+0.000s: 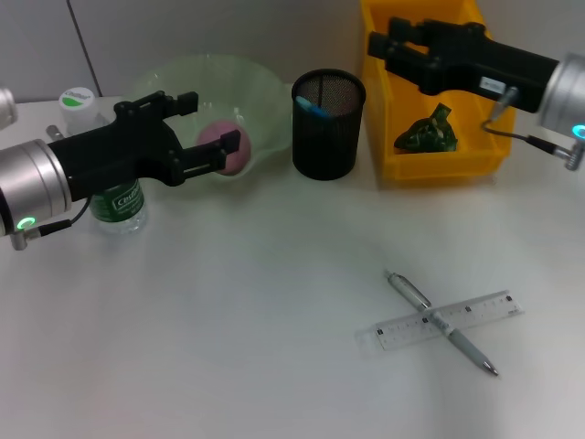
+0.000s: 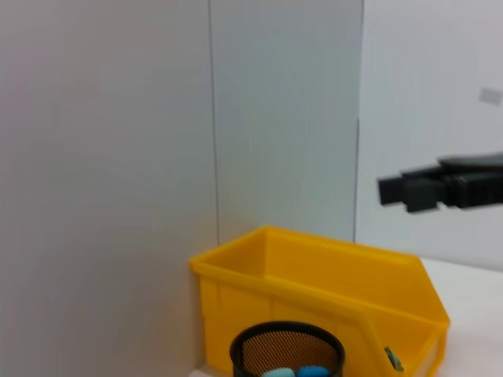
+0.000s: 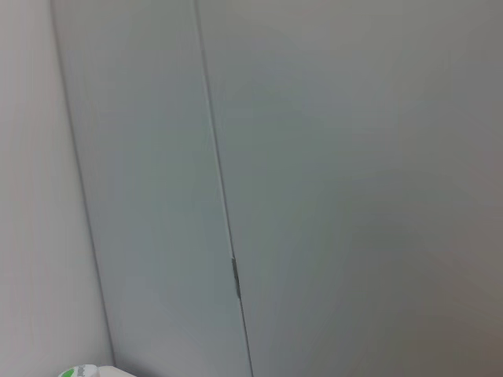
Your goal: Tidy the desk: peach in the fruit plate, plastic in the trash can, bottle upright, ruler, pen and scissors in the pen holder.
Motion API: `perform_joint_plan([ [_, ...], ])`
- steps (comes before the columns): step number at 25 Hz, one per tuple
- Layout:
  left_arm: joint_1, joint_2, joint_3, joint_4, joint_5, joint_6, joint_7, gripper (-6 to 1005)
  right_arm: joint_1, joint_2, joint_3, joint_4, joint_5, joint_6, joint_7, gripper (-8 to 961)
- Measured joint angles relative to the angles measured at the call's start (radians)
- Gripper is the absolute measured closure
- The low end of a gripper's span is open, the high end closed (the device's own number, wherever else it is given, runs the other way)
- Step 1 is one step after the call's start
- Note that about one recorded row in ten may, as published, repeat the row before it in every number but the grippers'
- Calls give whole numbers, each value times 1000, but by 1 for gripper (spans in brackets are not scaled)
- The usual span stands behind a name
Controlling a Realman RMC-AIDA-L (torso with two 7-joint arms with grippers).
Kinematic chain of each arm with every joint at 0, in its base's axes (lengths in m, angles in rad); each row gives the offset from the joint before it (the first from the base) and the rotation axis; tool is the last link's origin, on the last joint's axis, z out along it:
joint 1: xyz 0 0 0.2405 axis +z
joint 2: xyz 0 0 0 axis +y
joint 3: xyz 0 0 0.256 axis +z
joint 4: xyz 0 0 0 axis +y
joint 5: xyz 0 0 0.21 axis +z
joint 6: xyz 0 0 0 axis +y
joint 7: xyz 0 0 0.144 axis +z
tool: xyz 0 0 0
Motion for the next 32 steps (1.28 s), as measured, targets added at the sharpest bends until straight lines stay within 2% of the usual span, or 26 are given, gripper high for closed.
perform_joint_plan([
  [3, 3, 3, -1, -15, -26, 0, 21, 197, -11, -13, 8, 7, -27, -12, 49, 549],
  [5, 3, 4, -2, -15, -27, -1, 19, 197, -2, -19, 10, 2, -102, -6, 136, 512],
  [9, 4, 5, -6, -13, -28, -2, 14, 197, 88, -43, -5, -32, -434, -37, 457, 437],
  [11, 3, 4, -6, -12, -28, -2, 14, 197, 153, -46, -12, -56, -612, -108, 591, 400],
  [14, 1, 6, -11, -12, -28, -2, 18, 197, 234, -34, -10, -114, -771, -253, 673, 344],
  [19, -1, 6, -19, -16, -28, -2, 22, 197, 305, -12, -29, -261, -839, -428, 686, 255],
  [22, -2, 6, -20, -16, -28, -2, 22, 197, 354, 4, -54, -335, -920, -512, 699, 257],
  [28, -4, 6, -24, -10, -27, -2, 23, 197, 458, 10, -112, -315, -1080, -634, 754, 260],
  [32, -4, 6, -30, -10, -27, -2, 23, 197, 455, 10, -81, -328, -1032, -681, 750, 259],
])
